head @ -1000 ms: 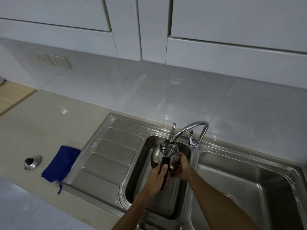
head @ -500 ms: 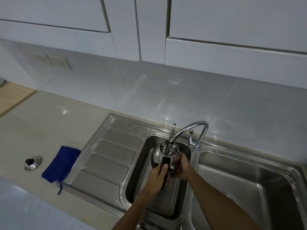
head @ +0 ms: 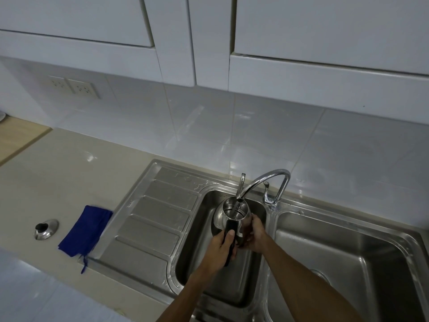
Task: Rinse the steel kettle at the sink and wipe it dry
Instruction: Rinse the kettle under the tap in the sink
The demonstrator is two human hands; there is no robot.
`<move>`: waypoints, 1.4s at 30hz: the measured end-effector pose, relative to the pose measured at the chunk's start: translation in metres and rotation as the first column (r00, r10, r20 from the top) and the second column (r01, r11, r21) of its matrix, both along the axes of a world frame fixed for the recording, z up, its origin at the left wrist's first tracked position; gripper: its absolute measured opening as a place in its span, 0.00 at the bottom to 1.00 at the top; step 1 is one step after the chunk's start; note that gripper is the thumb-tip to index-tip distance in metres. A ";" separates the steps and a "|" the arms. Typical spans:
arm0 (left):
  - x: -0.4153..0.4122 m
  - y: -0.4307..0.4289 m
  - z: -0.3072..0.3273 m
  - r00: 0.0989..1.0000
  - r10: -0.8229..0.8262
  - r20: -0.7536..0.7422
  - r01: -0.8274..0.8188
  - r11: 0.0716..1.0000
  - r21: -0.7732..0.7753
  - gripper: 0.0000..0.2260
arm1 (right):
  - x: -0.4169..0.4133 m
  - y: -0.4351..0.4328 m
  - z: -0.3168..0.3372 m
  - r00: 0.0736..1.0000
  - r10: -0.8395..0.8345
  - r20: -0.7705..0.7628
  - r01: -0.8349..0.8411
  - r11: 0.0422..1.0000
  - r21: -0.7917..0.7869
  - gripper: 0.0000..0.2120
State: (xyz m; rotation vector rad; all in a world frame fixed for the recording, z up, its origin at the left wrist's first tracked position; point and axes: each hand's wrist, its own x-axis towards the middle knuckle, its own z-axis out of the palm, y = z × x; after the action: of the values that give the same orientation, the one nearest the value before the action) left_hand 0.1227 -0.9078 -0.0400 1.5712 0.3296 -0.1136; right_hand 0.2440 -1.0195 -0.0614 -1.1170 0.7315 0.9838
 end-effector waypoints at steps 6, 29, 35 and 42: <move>-0.001 0.000 0.004 1.000 0.006 0.000 -0.006 1.000 -0.017 0.15 | -0.003 0.000 0.008 1.000 0.012 0.000 -0.012 1.000 -0.008 0.30; -0.001 -0.003 0.011 0.999 0.033 -0.008 -0.033 0.999 -0.021 0.17 | -0.001 0.002 0.014 0.999 0.040 0.020 -0.039 0.999 -0.023 0.31; -0.001 -0.002 0.011 0.999 0.036 -0.001 -0.036 0.999 -0.020 0.18 | -0.002 0.001 0.019 0.998 0.053 0.025 -0.052 0.998 -0.019 0.30; -0.002 -0.001 0.011 1.000 0.028 0.009 -0.028 0.999 -0.017 0.17 | 0.002 0.002 0.009 0.999 0.050 0.018 -0.049 0.998 -0.043 0.31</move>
State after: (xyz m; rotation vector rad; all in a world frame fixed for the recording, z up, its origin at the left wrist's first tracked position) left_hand 0.1209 -0.9091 -0.0289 1.5492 0.3421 -0.0875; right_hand 0.2460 -1.0177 -0.0528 -1.1851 0.7151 1.0018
